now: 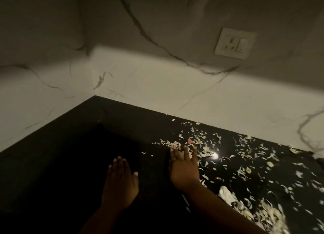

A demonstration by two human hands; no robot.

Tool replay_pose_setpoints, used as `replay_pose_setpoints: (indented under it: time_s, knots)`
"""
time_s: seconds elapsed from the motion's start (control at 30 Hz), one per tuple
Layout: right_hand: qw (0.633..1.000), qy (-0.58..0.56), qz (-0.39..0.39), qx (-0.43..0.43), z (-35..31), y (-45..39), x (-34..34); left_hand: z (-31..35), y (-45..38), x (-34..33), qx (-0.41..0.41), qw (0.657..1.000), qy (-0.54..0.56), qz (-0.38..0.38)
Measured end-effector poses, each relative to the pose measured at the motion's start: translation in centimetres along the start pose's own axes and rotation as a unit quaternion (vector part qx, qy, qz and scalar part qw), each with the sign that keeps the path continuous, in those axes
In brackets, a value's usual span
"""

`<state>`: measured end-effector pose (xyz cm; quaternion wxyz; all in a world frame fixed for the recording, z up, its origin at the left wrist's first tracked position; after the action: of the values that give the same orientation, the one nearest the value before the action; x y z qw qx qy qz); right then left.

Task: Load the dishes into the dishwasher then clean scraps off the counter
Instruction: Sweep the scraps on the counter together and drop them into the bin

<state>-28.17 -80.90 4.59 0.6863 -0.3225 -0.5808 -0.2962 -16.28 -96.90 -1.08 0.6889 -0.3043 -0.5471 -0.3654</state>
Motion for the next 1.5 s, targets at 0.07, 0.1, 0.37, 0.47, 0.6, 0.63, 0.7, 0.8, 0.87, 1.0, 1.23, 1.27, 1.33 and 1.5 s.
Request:
replay_pose_setpoints:
  time_s: [0.07,0.1,0.37,0.47,0.6,0.63,0.7,0.8,0.87,1.0,1.23,1.27,1.33,1.5]
  knots:
    - [0.999,-0.037,0.004,0.029,-1.6,2.4,0.4,0.8,1.2,-0.7,-0.014,1.0,0.014,-0.018]
    - [0.997,-0.049,0.008,0.062,-3.1,3.4,0.1,1.2,1.6,-0.6,-0.024,1.0,0.013,-0.015]
    - [0.974,-0.075,0.002,0.216,-9.8,0.3,-1.2,0.8,1.2,1.0,0.027,0.999,-0.008,0.016]
    - [0.965,-0.059,-0.026,0.255,-10.0,-3.2,-2.3,0.3,0.4,0.8,0.043,0.999,-0.024,0.016]
    - [0.988,-0.073,-0.015,0.134,-7.9,-4.3,-3.4,0.3,0.1,1.0,0.047,0.998,-0.043,-0.012]
    - [0.992,-0.097,-0.032,0.079,-6.9,-3.8,-3.9,0.4,0.0,0.9,0.046,0.998,-0.043,-0.023]
    - [0.99,-0.123,-0.072,-0.009,-4.8,-2.4,-4.3,0.6,0.0,1.0,0.041,0.997,-0.052,-0.034]
    - [0.992,-0.102,-0.073,0.004,-2.6,-2.1,-2.7,0.4,0.0,1.1,0.039,0.997,-0.059,-0.032]
    - [0.99,-0.123,-0.047,0.039,-0.9,-4.6,-1.4,0.5,0.1,1.2,0.033,0.998,-0.038,-0.03]
    - [0.975,-0.18,-0.046,0.122,3.4,-12.6,-1.2,0.1,-0.2,1.2,0.03,1.0,0.002,-0.005]
    - [0.97,-0.195,-0.048,0.135,10.0,-21.5,-3.1,-0.3,-0.5,0.8,0.032,0.999,-0.021,0.013]
    - [0.97,-0.195,-0.057,0.133,10.3,-22.1,-3.3,-0.2,-0.5,0.9,0.033,0.999,-0.019,0.01]
    - [0.967,-0.207,-0.081,0.126,10.3,-23.1,-4.4,-0.1,-0.4,1.1,0.034,0.999,-0.007,0.001]
    - [0.935,-0.295,-0.108,0.166,8.5,-20.4,-5.6,-0.4,-0.5,1.2,0.04,0.999,-0.015,-0.011]
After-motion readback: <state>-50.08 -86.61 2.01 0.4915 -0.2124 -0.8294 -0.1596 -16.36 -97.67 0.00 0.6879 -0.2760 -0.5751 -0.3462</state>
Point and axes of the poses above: each hand's wrist, its own y-axis away from the middle knuckle, its own x-axis out of the back of the hand, z = x × y, the point moved 7 cm from there along -y, towards the middle knuckle, and after that the axes turned 8 degrees about z, right-handed, at the moved point
